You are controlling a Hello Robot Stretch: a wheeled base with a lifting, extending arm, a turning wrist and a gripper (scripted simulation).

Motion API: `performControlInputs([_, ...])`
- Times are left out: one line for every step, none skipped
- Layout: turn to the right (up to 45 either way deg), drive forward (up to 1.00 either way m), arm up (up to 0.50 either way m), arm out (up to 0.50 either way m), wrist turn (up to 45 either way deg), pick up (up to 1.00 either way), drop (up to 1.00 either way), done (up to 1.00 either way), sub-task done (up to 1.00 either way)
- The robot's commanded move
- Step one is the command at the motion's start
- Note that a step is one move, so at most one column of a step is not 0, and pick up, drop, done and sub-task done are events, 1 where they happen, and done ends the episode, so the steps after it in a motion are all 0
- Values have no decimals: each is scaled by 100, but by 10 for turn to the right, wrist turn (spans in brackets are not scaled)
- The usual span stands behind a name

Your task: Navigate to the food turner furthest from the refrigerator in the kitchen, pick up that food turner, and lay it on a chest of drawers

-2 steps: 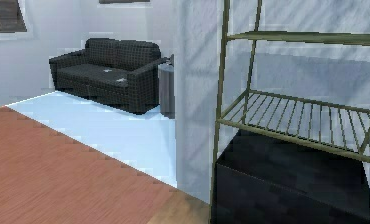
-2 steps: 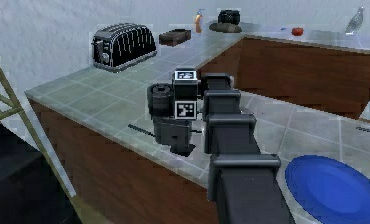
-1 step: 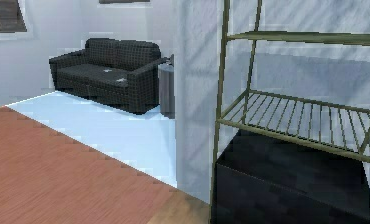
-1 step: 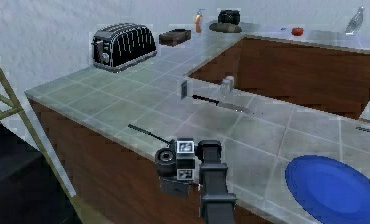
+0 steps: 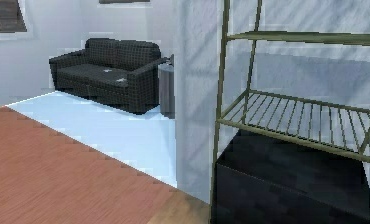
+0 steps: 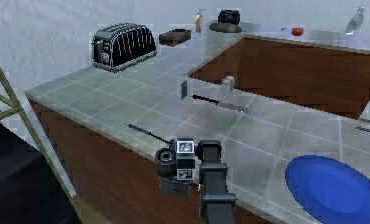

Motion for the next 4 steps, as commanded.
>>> performControlInputs([0, 0, 10, 0, 0, 0, 0, 0, 0])
performControlInputs([0, 0, 4, 0, 0, 0, 0, 0, 0])
performControlInputs([0, 0, 0, 0, -450, 0, 0, 0, 0])
performControlInputs([0, 0, 0, 0, -450, 0, 0, 0, 0])
